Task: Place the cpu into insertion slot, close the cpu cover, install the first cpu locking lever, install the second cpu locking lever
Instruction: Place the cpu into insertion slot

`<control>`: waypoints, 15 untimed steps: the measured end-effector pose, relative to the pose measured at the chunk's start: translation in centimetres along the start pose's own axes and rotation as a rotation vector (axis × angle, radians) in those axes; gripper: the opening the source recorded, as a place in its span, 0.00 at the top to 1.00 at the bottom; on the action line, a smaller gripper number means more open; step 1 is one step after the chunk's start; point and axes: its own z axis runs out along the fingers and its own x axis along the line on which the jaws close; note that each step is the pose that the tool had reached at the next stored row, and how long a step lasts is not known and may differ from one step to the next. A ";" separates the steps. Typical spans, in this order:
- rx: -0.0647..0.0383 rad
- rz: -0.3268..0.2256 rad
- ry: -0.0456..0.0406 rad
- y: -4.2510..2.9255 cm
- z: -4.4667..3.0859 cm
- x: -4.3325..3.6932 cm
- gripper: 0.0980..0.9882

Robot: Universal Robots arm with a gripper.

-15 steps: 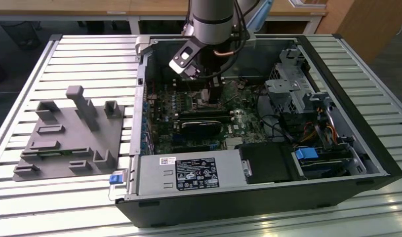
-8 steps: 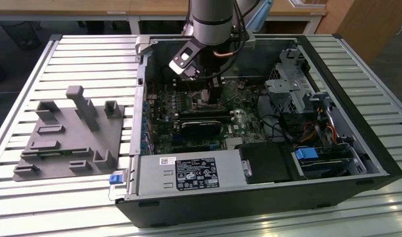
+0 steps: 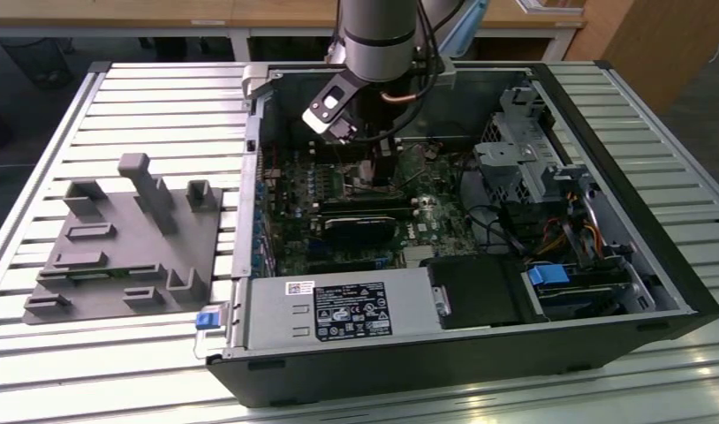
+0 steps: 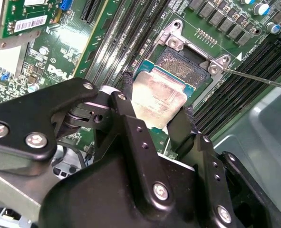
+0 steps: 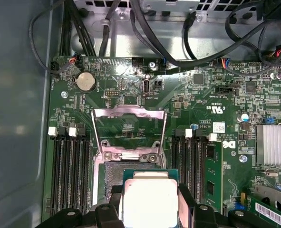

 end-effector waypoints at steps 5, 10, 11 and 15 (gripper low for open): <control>0.000 0.000 0.0000 -0.02 0.12 0.15 0.50; 0.000 0.000 0.0002 -0.03 0.26 0.30 0.50; 0.000 0.000 0.0001 -0.03 0.28 0.32 0.50; 0.000 0.000 0.0001 -0.04 0.37 0.40 0.50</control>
